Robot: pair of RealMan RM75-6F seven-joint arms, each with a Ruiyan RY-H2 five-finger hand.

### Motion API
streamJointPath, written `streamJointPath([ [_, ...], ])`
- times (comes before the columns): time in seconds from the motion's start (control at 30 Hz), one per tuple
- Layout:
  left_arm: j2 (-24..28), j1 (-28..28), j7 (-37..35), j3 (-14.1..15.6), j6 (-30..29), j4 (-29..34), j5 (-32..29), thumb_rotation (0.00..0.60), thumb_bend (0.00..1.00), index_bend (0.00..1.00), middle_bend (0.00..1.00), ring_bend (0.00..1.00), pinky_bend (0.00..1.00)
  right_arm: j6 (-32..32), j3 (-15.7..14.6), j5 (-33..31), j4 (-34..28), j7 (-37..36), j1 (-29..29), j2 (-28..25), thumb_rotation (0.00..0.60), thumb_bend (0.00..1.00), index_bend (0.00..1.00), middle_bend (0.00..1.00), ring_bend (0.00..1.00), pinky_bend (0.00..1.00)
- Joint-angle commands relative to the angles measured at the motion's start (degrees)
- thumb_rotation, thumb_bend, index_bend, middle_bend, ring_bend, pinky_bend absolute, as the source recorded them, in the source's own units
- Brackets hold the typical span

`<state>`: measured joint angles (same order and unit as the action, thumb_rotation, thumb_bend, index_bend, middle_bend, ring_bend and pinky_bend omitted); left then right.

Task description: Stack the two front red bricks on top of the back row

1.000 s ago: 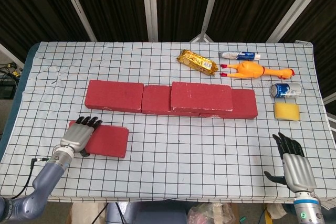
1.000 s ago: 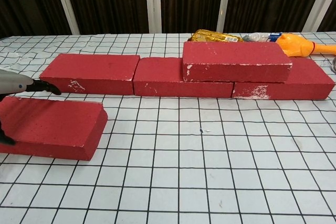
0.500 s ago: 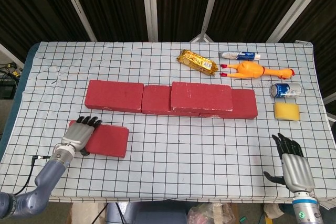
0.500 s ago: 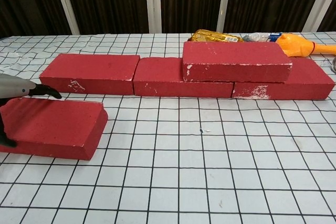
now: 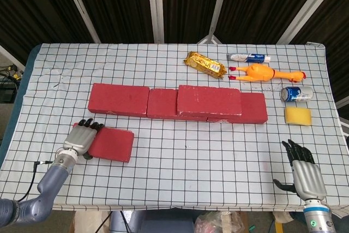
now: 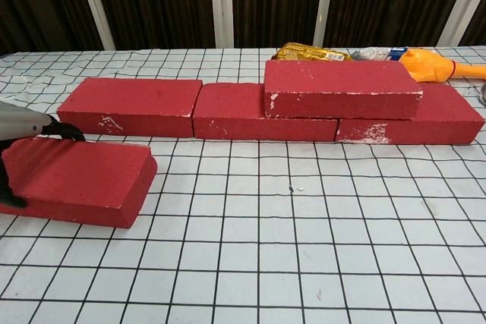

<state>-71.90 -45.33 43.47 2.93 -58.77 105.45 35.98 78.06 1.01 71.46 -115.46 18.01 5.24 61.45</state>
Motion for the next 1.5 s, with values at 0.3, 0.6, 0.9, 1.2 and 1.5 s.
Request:
streamJointPath([
  [0.3, 1.81, -0.55, -1.07, -1.63, -2.22, 3.39, 3.61, 0.600, 0.00, 0.27, 0.22, 0.04, 0.10, 0.34, 0.02, 0.08, -0.11, -0.09, -0.08, 0.04, 0.600, 0.19, 0.05, 0.00, 0.00, 0.00],
  [0.6, 8.68, -6.61, 0.21, -6.97, 0.58, 9.34, -5.07, 0.600, 0.00, 0.26, 0.21, 0.04, 0.10, 0.21, 0.91, -2.37, 0.37, -0.20, 0.11, -0.03, 0.600, 0.19, 0.05, 0.00, 0.00, 0.00],
  [0.9, 6.62, -17.74, 7.14, -10.60, 2.32, 0.24, -22.36, 0.600, 0.00, 0.26, 0.20, 0.04, 0.10, 0.66, 2.46, -4.43, 1.91, 0.03, 0.76, 0.60, 0.600, 0.19, 0.05, 0.00, 0.00, 0.00],
  [1.2, 3.34, -21.36, 6.94, -11.31, 6.34, -7.75, -24.67, 0.600, 0.00, 0.27, 0.20, 0.04, 0.10, 4.25, 2.98, -1.04, 5.26, -1.13, -0.19, 2.40, 0.600, 0.19, 0.05, 0.00, 0.00, 0.00],
  [1.5, -0.65, -23.36, 4.71, -11.28, 11.14, -17.12, -25.75, 0.600, 0.00, 0.28, 0.20, 0.04, 0.10, 4.27, 3.23, -2.58, 4.78, 0.63, -0.20, 2.92, 0.600, 0.19, 0.05, 0.00, 0.00, 0.00],
])
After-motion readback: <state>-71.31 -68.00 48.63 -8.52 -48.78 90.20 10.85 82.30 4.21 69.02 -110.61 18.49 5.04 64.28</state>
